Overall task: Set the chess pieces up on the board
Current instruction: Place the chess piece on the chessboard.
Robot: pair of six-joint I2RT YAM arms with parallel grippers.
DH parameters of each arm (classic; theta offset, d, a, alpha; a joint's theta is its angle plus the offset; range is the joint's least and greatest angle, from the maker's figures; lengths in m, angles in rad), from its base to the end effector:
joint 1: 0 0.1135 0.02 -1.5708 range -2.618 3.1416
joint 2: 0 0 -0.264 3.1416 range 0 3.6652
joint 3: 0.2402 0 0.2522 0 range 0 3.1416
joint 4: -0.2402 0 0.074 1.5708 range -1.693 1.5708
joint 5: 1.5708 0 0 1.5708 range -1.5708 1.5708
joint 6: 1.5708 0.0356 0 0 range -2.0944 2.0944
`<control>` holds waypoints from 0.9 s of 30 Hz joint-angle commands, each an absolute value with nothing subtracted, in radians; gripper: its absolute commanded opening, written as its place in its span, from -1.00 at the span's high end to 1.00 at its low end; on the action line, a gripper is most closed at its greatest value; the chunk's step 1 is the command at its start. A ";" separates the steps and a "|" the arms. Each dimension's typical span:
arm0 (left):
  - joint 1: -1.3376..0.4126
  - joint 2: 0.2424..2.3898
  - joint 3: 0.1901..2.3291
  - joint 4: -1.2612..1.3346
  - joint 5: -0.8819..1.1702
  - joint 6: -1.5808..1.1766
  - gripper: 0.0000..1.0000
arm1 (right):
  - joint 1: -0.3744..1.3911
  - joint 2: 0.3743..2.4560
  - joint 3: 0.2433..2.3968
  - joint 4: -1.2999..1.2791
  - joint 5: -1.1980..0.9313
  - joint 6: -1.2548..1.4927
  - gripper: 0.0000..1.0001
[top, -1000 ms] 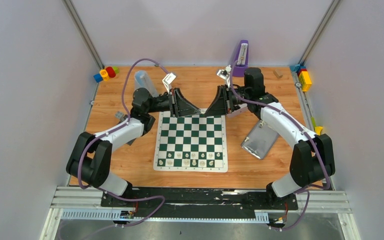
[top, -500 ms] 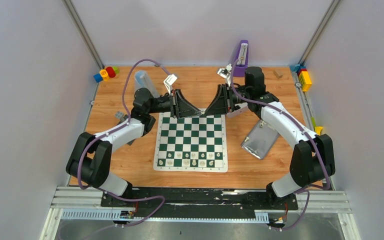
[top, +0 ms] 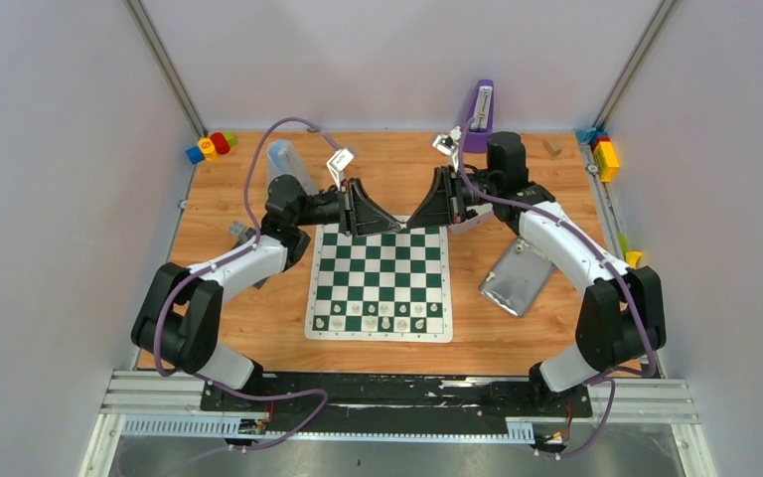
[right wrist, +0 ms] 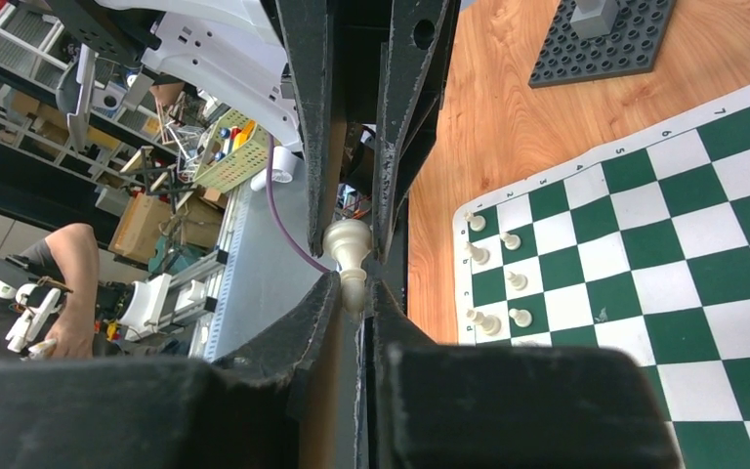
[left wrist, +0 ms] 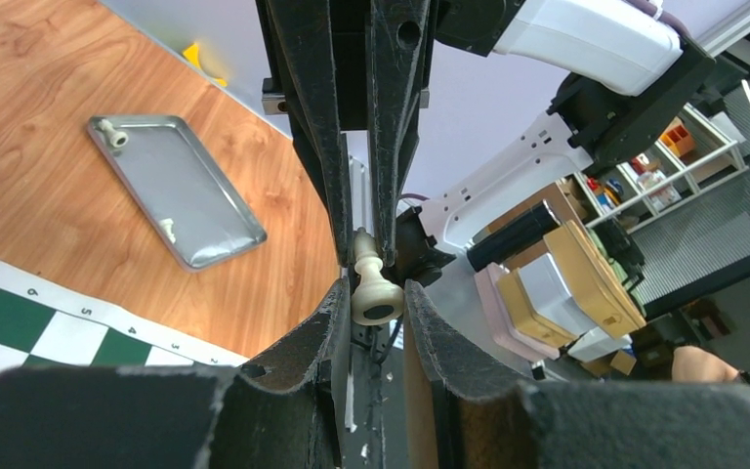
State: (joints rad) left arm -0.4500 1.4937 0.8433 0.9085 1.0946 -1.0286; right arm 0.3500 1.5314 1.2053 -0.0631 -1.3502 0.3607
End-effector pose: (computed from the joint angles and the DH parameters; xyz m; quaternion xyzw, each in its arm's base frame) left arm 0.2728 -0.1669 0.2992 0.2465 0.6170 -0.6905 0.2859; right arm 0.3042 0.1480 0.3246 -0.3446 0.6502 0.6379 0.2271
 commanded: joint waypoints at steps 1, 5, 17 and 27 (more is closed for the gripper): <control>-0.453 1.458 0.844 0.880 1.092 -0.966 0.74 | 0.345 1.514 1.263 -0.062 -1.372 0.330 0.90; -0.449 1.401 0.860 0.718 1.095 -0.809 0.08 | 0.320 1.487 1.306 -0.214 -1.312 0.175 1.00; -0.309 1.186 1.138 -0.388 0.867 -0.074 -0.99 | 0.591 1.363 1.323 -0.637 -0.715 -0.412 1.00; -0.121 1.153 1.268 -0.830 0.502 0.145 -1.00 | 0.942 1.555 1.405 -0.754 -0.370 -0.612 1.00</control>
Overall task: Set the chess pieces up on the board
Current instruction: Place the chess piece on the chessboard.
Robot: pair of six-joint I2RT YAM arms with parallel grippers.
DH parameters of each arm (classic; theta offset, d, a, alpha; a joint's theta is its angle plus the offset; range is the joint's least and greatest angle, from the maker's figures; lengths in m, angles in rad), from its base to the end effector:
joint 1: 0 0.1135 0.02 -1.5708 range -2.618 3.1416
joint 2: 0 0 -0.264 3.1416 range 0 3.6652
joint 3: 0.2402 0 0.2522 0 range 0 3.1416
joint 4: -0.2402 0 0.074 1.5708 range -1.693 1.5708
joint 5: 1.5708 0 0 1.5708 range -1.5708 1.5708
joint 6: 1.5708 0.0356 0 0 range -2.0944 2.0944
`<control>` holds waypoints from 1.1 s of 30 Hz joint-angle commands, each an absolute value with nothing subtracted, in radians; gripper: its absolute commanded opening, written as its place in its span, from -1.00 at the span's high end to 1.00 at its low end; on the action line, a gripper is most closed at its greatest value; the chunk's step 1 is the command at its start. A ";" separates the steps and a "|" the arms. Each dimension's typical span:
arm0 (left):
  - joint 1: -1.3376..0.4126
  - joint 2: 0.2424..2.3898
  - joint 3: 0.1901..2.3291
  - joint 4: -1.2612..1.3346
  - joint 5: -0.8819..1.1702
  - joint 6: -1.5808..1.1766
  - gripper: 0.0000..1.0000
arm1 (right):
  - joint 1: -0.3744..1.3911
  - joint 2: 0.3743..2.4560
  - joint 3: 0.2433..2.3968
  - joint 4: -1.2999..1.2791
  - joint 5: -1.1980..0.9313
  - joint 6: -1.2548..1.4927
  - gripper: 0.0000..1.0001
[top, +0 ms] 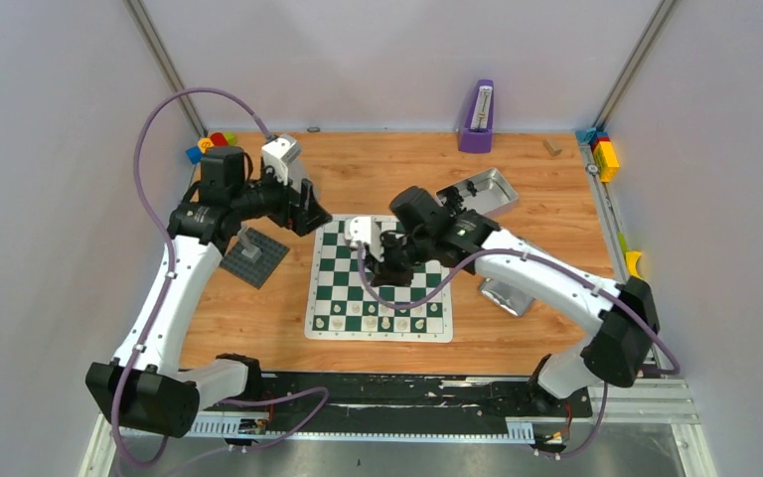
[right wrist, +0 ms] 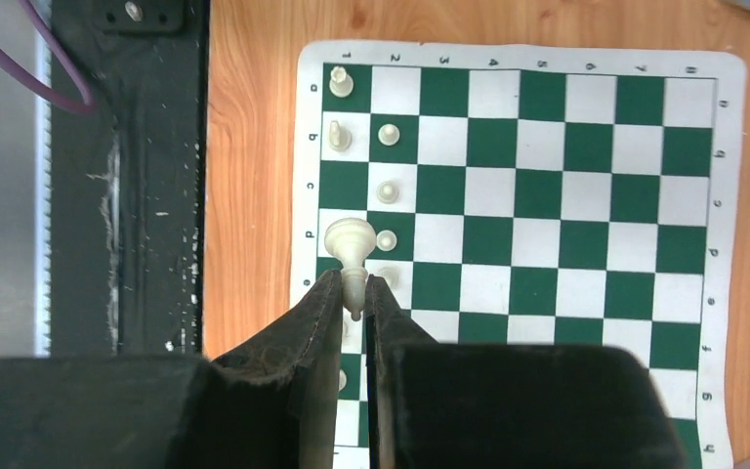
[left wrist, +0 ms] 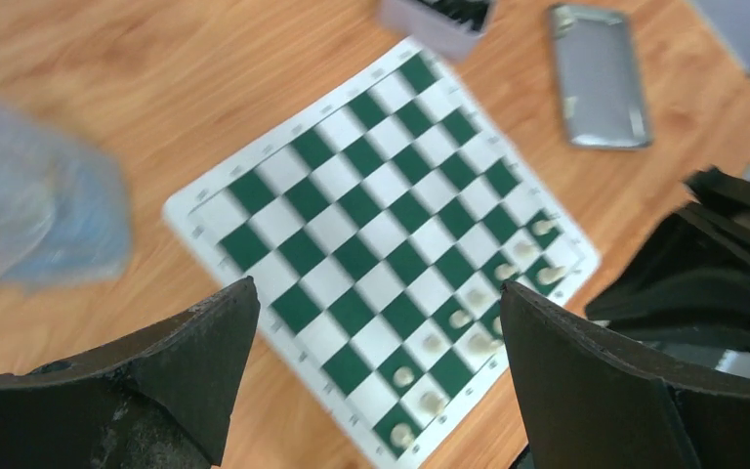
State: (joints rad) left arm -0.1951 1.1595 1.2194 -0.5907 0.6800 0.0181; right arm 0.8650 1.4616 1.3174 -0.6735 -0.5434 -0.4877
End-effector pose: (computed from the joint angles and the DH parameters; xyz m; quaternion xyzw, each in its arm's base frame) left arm 0.2341 -0.0691 0.3786 0.2518 0.7959 -0.3297 0.4410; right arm 0.1895 0.2507 0.3239 -0.6377 0.6369 0.3116 0.3011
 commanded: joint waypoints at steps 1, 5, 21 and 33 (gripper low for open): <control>-0.089 1.153 1.269 -0.852 0.475 0.147 -1.00 | 0.963 1.594 1.444 -0.781 -0.349 -0.625 1.00; 0.007 1.149 1.267 -0.884 0.417 0.161 -1.00 | 1.041 1.757 1.580 -0.904 -0.264 -0.667 0.99; 0.084 1.156 1.252 -0.891 0.437 0.202 -1.00 | 1.170 2.076 1.808 -1.109 -0.115 -0.770 0.93; 0.084 1.157 1.254 -0.890 0.444 0.213 -1.00 | 1.202 2.131 1.829 -1.111 -0.091 -0.766 0.93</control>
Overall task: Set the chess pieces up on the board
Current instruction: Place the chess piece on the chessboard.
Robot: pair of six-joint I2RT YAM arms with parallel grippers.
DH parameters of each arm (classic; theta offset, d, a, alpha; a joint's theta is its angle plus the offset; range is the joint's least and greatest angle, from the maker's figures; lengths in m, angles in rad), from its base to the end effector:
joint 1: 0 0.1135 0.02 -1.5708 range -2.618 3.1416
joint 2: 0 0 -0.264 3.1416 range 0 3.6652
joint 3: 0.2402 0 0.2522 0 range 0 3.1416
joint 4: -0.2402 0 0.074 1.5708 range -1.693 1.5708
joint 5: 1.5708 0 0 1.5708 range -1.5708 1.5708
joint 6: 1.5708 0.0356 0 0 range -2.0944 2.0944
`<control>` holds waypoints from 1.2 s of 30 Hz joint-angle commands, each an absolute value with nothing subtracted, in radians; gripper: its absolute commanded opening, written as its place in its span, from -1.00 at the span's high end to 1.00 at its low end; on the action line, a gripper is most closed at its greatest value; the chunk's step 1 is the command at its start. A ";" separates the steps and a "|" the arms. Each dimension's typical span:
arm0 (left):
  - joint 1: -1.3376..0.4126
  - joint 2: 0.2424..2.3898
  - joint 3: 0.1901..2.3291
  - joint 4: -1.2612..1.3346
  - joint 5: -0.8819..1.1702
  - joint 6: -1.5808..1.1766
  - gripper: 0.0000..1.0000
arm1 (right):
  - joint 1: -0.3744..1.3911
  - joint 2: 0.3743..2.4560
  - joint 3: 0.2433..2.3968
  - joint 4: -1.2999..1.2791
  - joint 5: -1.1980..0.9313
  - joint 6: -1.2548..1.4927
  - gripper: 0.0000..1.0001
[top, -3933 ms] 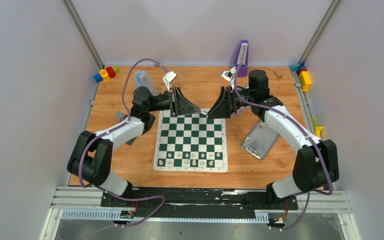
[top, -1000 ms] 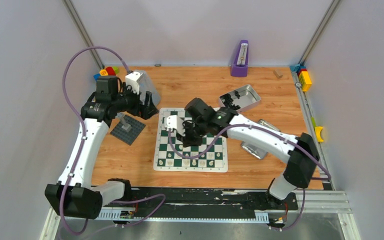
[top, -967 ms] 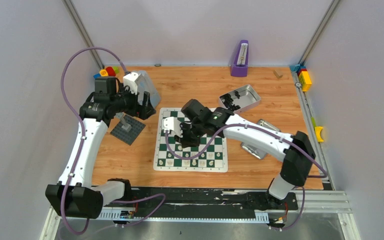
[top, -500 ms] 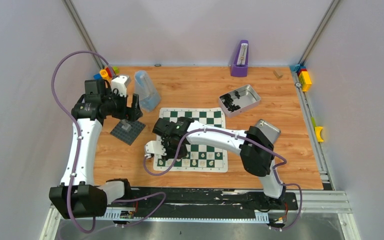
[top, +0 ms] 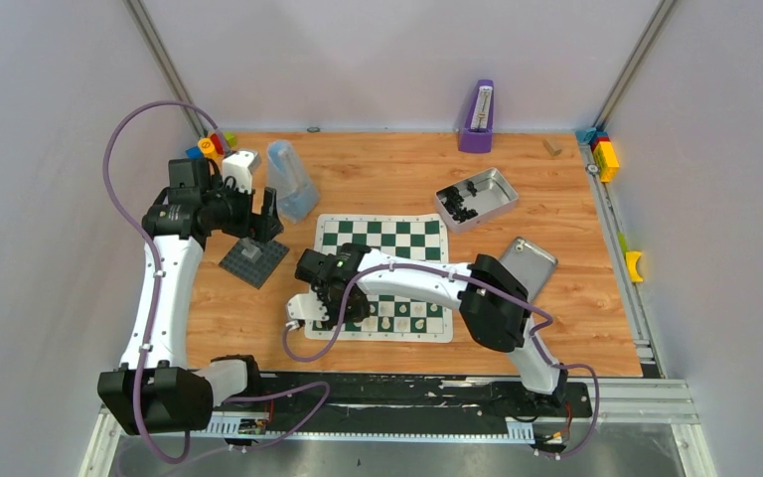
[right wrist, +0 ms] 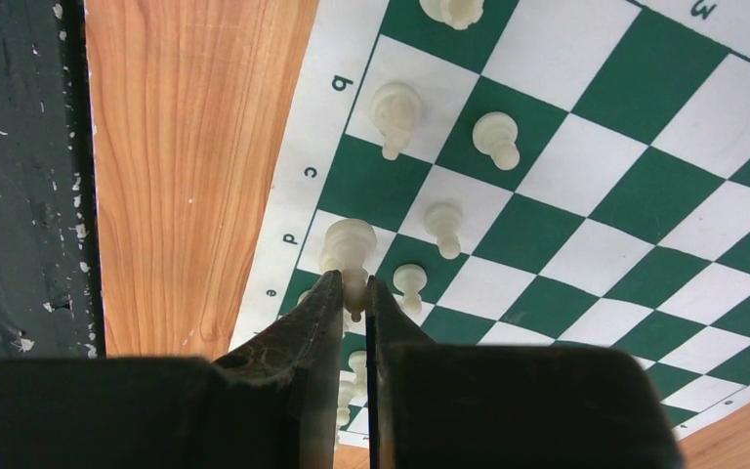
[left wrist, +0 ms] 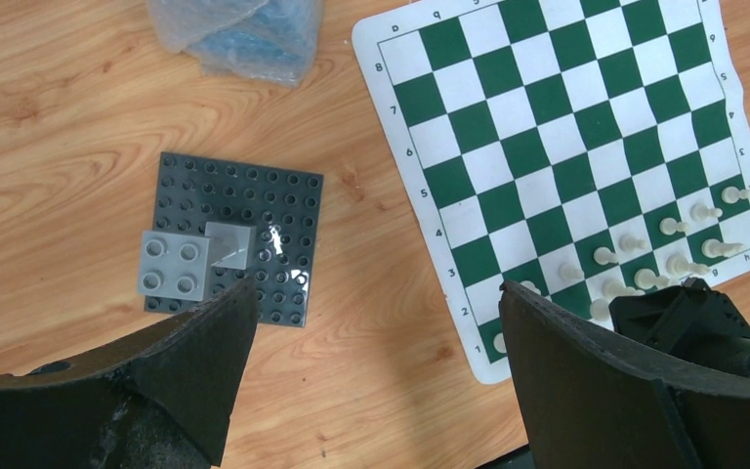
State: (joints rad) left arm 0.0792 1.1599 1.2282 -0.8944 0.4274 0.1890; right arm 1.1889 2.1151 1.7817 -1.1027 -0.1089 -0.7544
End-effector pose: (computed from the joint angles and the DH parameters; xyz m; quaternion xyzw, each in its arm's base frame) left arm 0.2274 0.0032 0.3539 0.1270 0.9047 -0.1482 0.3787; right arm 0.1539 0.3935 0.2075 -0.8248 0.5588 0.0675 0.0539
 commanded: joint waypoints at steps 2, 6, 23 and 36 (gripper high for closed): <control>0.084 1.159 1.255 -0.889 0.444 0.213 -1.00 | 1.204 2.140 1.834 -1.109 -0.092 -0.761 0.93; 0.085 1.160 1.255 -0.891 0.445 0.212 -1.00 | 1.209 2.155 1.843 -1.101 -0.091 -0.750 0.92; 0.086 1.151 1.249 -0.885 0.455 0.217 -1.00 | 1.215 2.184 1.844 -1.061 -0.060 -0.738 0.92; 0.085 1.148 1.242 -0.887 0.457 0.224 -1.00 | 1.220 2.197 1.855 -1.056 -0.058 -0.732 0.88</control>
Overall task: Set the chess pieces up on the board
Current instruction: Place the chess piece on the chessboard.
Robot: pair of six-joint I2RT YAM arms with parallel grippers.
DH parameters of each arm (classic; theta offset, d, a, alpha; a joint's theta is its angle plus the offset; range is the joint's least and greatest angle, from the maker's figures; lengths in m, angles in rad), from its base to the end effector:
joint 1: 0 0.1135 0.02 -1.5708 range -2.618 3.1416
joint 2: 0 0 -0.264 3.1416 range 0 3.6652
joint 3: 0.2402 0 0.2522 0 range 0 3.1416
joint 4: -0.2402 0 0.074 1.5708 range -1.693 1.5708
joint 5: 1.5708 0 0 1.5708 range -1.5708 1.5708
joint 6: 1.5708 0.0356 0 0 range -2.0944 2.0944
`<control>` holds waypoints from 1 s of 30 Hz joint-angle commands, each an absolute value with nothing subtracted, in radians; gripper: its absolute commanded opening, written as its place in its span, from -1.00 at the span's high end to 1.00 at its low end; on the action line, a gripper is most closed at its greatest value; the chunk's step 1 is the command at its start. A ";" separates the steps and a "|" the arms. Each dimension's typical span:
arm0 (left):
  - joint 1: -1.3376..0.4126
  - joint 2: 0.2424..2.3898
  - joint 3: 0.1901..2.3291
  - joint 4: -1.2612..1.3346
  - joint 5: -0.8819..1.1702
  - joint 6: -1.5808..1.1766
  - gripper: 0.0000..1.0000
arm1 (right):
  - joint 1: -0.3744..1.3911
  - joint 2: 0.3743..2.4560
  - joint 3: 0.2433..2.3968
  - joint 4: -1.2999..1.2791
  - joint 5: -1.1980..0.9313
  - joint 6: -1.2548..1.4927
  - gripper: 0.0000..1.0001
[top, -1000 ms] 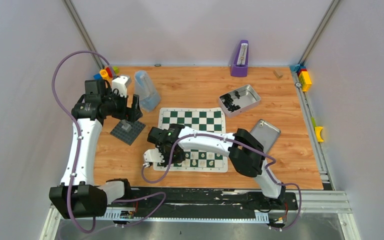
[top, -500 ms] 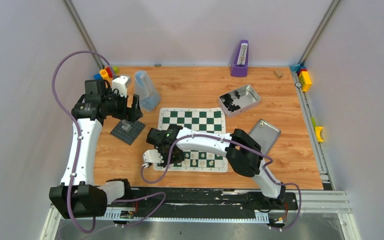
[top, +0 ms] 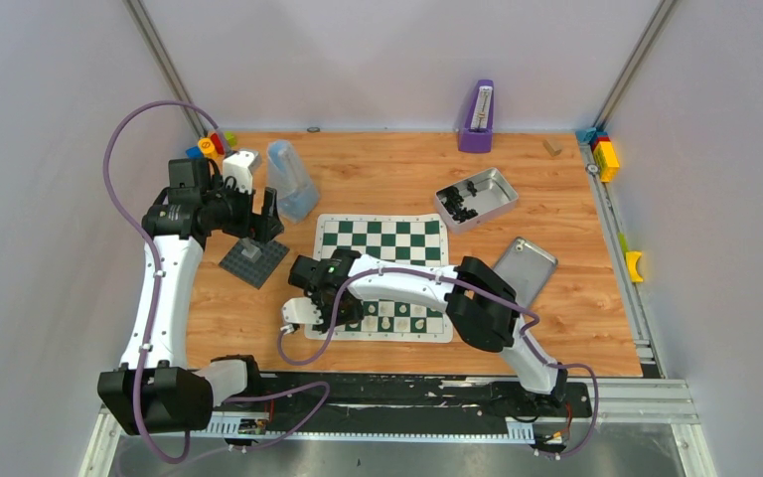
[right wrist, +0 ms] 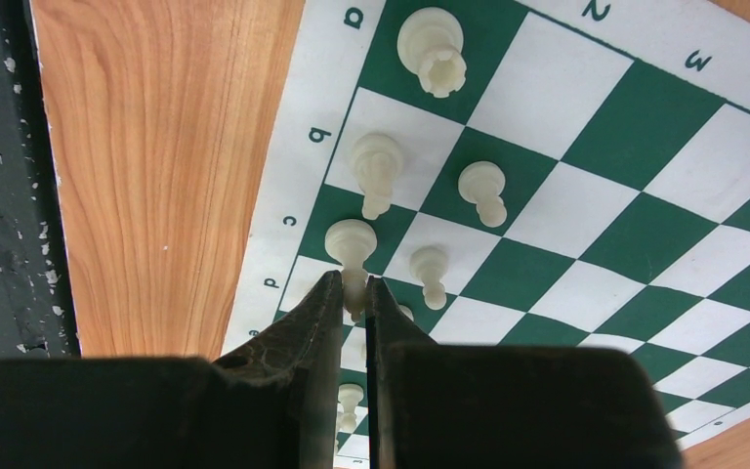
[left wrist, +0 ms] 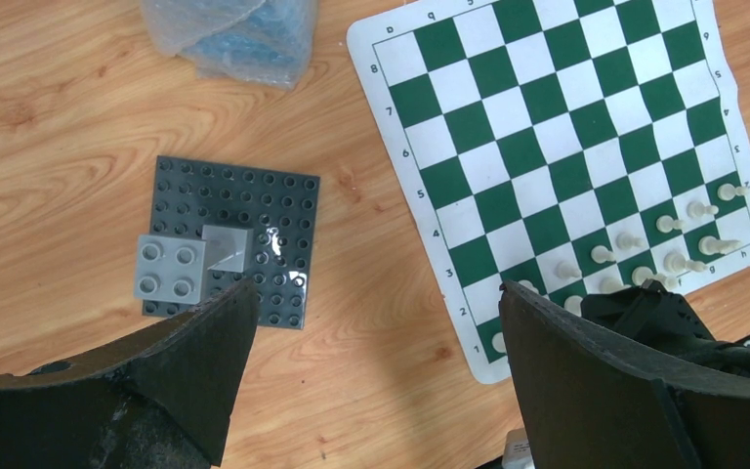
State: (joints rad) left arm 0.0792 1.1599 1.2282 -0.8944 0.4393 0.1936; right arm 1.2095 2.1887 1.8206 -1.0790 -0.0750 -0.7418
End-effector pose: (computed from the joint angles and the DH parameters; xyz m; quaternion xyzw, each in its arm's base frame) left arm 0.2273 0.0029 0.3540 0.1311 0.9031 -0.1528 0.3794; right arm 0.1518 0.4093 0.1879 -0.8272 0.5573 0.0507 0.0514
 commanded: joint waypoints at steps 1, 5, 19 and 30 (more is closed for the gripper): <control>0.084 1.148 1.242 -0.887 0.456 0.225 -1.00 | 1.220 2.197 1.853 -1.057 -0.056 -0.732 0.86; 0.084 1.149 1.245 -0.889 0.456 0.227 -1.00 | 1.220 2.194 1.848 -1.057 -0.054 -0.724 0.64; 0.084 1.164 1.262 -0.880 0.486 0.221 -1.00 | 1.204 1.998 1.873 -1.058 -0.109 -0.641 0.11; 0.083 1.149 1.196 -0.785 0.676 0.199 -1.00 | 0.804 1.607 1.535 -0.960 -0.335 -0.482 0.05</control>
